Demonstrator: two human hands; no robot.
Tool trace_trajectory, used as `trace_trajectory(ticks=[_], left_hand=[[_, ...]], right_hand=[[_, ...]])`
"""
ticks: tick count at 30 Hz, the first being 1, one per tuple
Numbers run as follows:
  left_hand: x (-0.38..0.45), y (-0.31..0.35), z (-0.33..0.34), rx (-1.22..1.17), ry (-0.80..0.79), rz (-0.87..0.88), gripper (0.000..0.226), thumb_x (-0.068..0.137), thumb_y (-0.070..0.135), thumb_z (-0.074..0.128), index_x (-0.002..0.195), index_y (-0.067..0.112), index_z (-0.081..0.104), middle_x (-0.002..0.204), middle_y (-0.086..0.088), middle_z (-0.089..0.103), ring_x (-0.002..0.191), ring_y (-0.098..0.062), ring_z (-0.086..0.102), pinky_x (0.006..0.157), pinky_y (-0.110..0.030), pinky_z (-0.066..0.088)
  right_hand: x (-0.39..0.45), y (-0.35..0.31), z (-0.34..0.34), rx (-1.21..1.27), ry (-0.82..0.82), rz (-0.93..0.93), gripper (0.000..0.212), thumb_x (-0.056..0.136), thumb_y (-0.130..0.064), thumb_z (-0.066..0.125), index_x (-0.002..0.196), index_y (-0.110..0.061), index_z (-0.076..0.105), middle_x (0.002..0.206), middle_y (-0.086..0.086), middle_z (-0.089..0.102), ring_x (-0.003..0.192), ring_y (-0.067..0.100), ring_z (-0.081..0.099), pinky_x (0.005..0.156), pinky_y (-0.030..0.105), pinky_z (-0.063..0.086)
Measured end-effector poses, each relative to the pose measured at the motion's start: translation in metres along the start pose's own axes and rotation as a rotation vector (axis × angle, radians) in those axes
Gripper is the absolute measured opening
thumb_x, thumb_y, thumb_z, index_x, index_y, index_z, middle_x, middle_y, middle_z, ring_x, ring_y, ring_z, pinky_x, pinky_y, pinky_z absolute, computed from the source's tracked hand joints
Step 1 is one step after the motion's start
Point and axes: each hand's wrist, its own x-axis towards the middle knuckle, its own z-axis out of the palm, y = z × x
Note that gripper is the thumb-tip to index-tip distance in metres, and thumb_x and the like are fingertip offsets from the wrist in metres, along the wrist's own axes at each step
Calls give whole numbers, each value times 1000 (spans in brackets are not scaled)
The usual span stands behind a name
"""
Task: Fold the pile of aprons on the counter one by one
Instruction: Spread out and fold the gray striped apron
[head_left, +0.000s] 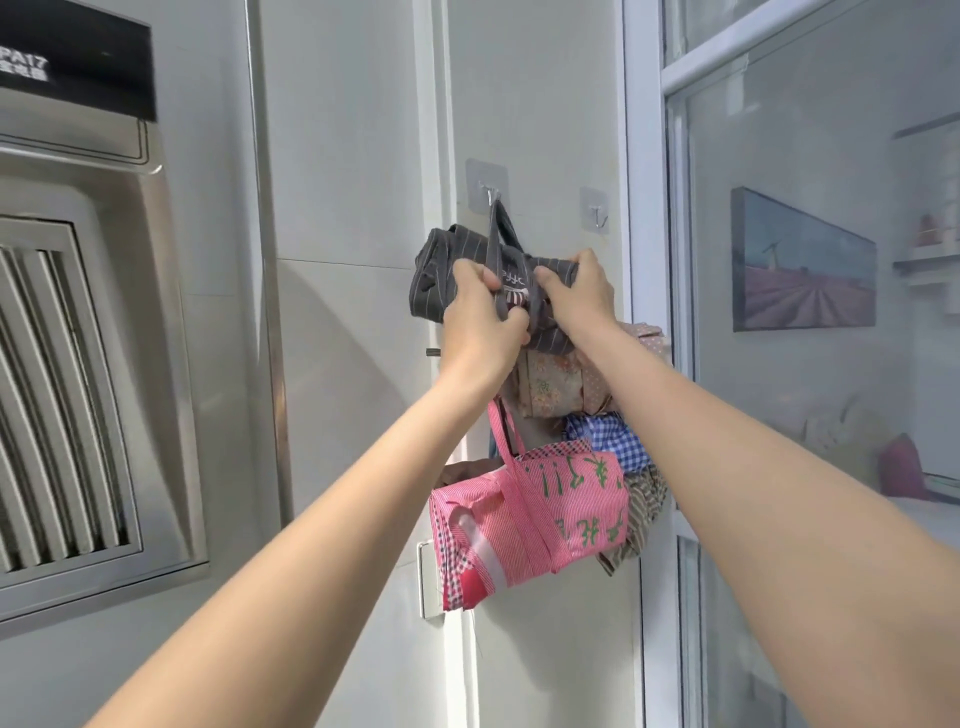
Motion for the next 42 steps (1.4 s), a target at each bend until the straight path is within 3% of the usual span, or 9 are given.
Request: trace_trajectory(ticks=[9,14,19,23,26,28,30,33,42], left_hand=[[-19,-34,-9,635,62,380,56,83,37,65,131,21,40,129,3,45,119,-25,39,95,-38,30],[-3,-57,-30,586,-87,71,84,76,55,66,144,26,25,156,3,16,144,-24,7,114,-49,9],[14,-47,-31,552,-177,269,83,79,46,68,146,22,24,158,-4,10,146,-25,2,118,-45,10],[3,-53,-34,651,-340,389,92,78,36,73,148,8,21,157,-13,8,143,-24,-12,116,-44,3],[-7,-62,-39,888,-325,654,97,57,39,84,130,-12,46,135,-27,48,134,-28,14,99,-65,25],[-6,-72,-42,919,-311,692,96,65,38,81,138,-7,37,144,-23,38,139,-28,11,108,-58,23],[-6,-70,-48,676,-351,523,96,79,29,74,149,6,13,157,-12,5,144,-23,-6,117,-28,10],[-5,-64,-53,358,-297,264,103,80,19,74,150,15,-2,157,-7,-13,141,-7,-1,93,8,7],[-3,-69,-59,332,-250,66,97,82,17,70,148,2,0,157,-13,1,146,-19,-6,98,-5,-3]], right_hand=[[2,9,-11,-71,-364,-293,16,92,-31,57,93,-15,52,84,-7,55,78,12,53,74,30,42],[-15,23,1,-30,-183,-178,20,96,-36,50,101,-17,51,93,-3,55,73,8,47,64,26,35],[-15,27,-5,116,-31,-28,27,98,-39,43,81,-19,47,68,-6,46,59,8,40,57,26,33],[-22,24,-17,-388,-86,-212,34,100,-39,35,106,-10,51,90,4,50,76,18,49,64,30,38],[-26,19,-19,-894,-97,-373,40,101,-39,28,126,-13,46,117,14,42,102,32,47,79,39,40],[-26,12,-21,-950,-105,-366,40,102,-39,27,132,-19,45,128,14,37,117,33,37,92,43,35],[-25,4,-23,-862,-104,-327,41,102,-37,25,135,-19,42,131,14,38,121,32,34,98,44,31],[-25,-3,-23,-741,-103,-350,40,103,-30,24,135,-14,43,131,13,41,123,29,35,100,42,29],[-32,-18,-22,-664,2,-387,33,101,-19,29,118,-5,54,125,12,45,118,26,36,97,38,27]])
